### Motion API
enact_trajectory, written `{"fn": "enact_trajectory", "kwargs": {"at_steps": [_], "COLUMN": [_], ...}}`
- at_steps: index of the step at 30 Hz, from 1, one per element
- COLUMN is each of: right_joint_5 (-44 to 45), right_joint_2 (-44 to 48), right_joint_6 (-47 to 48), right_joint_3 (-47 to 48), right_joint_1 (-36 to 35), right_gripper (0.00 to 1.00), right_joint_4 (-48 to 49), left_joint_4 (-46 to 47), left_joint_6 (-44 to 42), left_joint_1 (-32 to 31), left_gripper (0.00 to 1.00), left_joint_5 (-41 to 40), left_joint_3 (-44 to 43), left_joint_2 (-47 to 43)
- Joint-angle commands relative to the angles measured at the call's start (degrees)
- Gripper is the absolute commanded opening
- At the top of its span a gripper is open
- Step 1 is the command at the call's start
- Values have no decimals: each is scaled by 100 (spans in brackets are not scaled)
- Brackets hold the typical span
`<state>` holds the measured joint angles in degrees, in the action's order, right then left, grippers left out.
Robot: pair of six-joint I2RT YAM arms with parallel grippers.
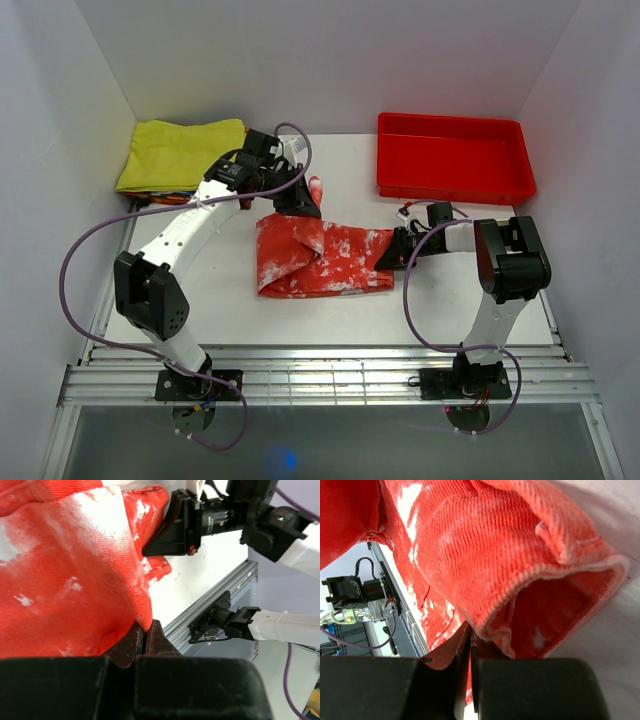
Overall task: Fold and stack the trousers
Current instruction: Fold the trousers
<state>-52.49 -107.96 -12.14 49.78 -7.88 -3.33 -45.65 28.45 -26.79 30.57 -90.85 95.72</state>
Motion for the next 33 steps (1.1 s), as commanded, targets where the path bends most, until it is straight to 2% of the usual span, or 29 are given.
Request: {"fn": "enact_trajectory", "kwargs": {"at_steps": [1, 11, 26, 28, 32, 33], "right_joint_5": [573, 468, 301, 292, 519, 607], "right_joint_2": [-138, -85, 302, 460, 802, 934], "right_joint_6": [133, 124, 19, 97, 598, 721], "right_joint_3": [-30, -100, -390, -381, -162, -14], "right_joint_1": [-56, -73, -56, -12, 128, 224], "right_gripper": [8, 8, 8, 12, 18, 18], "right_joint_4": [-1, 87, 421, 343, -482, -937], "left_joint_4": [108, 715, 2200, 2314, 2455, 2473], "left_joint_6": [257, 741, 1874, 1962, 1989, 2007], "left_joint_1": [-81, -889, -1470, -1479, -1496, -1496], "left_gripper": [0, 0, 0, 0, 0, 0], "left_joint_5": [344, 547, 222, 213, 204, 213], "left_joint_3": [-275, -767, -223, -153, 32, 58], "left_joint_2": [-186, 578, 1580, 1677, 1792, 1809]}}
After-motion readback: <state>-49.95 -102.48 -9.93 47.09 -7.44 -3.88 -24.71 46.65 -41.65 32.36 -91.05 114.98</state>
